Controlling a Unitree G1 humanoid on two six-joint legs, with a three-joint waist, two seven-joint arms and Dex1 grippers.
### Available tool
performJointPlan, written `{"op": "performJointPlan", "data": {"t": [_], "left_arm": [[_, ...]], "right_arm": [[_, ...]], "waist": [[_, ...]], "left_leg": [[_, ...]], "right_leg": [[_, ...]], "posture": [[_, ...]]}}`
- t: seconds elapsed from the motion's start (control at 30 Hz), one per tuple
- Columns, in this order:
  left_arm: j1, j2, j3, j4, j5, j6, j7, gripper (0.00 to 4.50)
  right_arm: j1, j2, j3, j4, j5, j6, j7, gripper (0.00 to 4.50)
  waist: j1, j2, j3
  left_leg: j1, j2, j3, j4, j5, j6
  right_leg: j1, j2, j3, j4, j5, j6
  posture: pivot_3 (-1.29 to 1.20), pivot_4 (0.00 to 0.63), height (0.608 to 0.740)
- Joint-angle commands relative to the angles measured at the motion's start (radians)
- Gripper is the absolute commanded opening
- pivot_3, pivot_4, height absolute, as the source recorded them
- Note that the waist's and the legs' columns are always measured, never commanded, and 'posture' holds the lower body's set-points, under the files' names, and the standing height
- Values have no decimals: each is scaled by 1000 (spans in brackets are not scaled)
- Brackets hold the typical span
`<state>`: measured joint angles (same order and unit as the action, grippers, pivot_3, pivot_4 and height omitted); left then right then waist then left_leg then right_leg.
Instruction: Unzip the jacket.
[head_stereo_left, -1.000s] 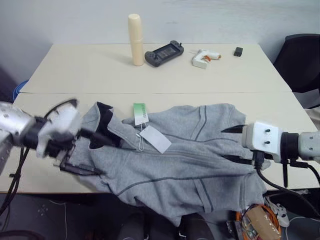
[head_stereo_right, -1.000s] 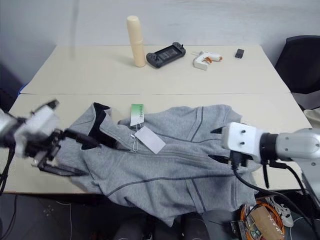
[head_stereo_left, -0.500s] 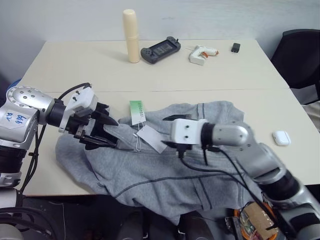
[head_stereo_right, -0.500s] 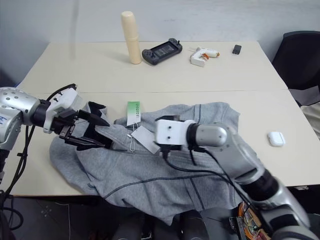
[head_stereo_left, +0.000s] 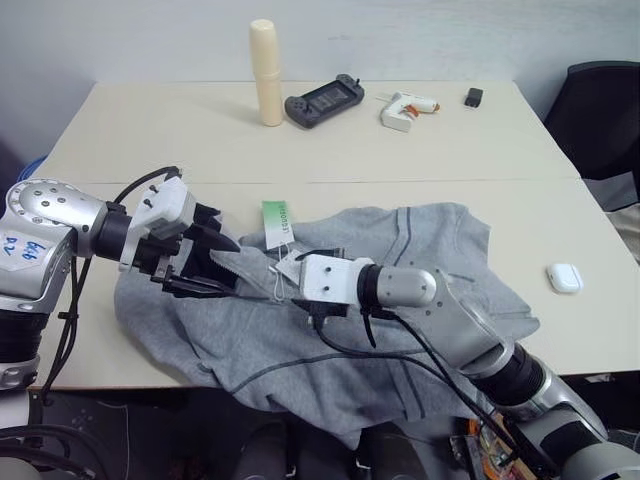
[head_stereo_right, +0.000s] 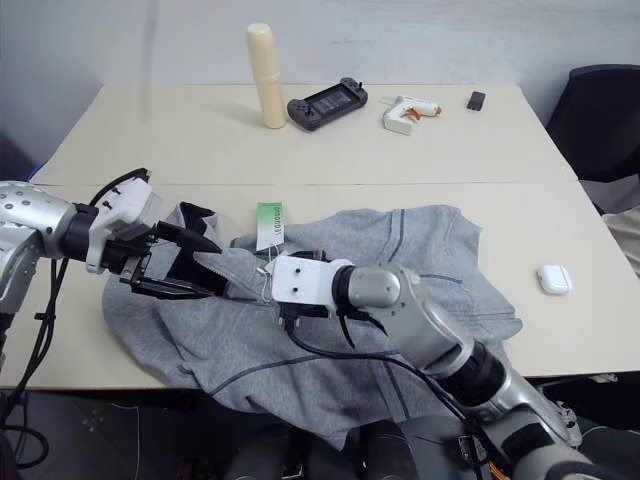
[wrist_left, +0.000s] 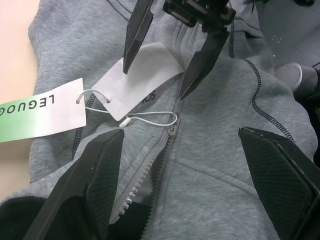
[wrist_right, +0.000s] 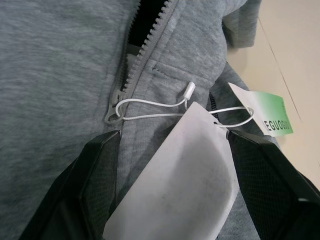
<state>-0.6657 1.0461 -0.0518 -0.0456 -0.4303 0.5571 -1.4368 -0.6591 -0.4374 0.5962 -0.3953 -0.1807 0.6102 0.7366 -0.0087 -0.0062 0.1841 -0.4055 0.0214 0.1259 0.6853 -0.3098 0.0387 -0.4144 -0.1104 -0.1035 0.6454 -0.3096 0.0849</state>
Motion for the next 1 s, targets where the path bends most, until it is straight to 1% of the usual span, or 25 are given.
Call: {"op": "performJointPlan", "data": {"t": [0.03,0.13,0.27,0.3,0.33,0.4,0.43,0.7,0.83,0.97,1.0], "left_arm": [[-43,13,21,3,5,-16,-6,3865],[-63,3,10,21,14,-25,-10,3903],[-89,-18,-8,48,29,-48,-12,3903],[-96,-25,-12,56,33,-54,-11,3903],[-103,-32,-16,64,36,-60,-11,3903],[-112,-42,-21,74,41,-70,-13,3903],[-115,-47,-24,77,44,-75,-14,3903],[-101,-70,-42,78,63,-121,-21,3903],[-94,-91,-76,87,93,-173,-40,3903],[-74,-124,-147,91,134,-244,-92,3903],[-67,-135,-172,120,174,-306,-93,3903]], "right_arm": [[-9,9,18,12,-93,-50,-63,3505],[-4,11,14,18,-117,-60,-68,2948],[-1,8,-6,17,-135,-76,-66,1581],[0,3,-8,22,-142,-85,-67,1079],[0,-1,-8,31,-150,-95,-69,884],[-1,-4,-9,48,-165,-115,-73,187],[0,-1,-14,55,-167,-119,-77,41],[11,-2,-6,125,-214,-165,-84,41],[35,-6,-32,114,-202,-176,-70,41],[59,-2,-84,77,-193,-137,-70,41],[69,-4,-96,64,-192,-124,-68,41]], "waist": [[0,0,0],[1,-1,0],[0,-1,0],[0,-1,0],[-1,-1,0],[-1,-1,0],[-1,-1,0],[-11,-1,0],[-14,-1,0],[-16,-1,0],[-16,-1,0]], "left_leg": [[0,0,0,0,0,0],[0,0,0,0,0,0],[0,0,0,0,0,0],[0,0,0,0,0,0],[0,0,0,0,0,0],[0,0,0,0,0,0],[0,0,0,0,0,0],[0,0,0,0,0,0],[0,0,0,0,0,0],[0,0,-1,0,0,0],[0,0,0,0,0,0]], "right_leg": [[0,0,0,0,0,0],[0,1,0,0,0,0],[0,1,-1,0,0,0],[0,1,-1,0,0,0],[0,1,-1,0,0,0],[0,1,-1,0,0,0],[0,1,-1,0,0,0],[0,1,-1,0,0,0],[0,1,0,0,0,0],[0,1,-1,0,0,0],[0,1,-1,0,0,0]], "posture": [[0,150,740],[0,150,740],[0,150,740],[0,150,740],[0,150,740],[0,150,740],[0,150,740],[0,150,740],[0,150,740],[0,150,740],[0,150,740]]}}
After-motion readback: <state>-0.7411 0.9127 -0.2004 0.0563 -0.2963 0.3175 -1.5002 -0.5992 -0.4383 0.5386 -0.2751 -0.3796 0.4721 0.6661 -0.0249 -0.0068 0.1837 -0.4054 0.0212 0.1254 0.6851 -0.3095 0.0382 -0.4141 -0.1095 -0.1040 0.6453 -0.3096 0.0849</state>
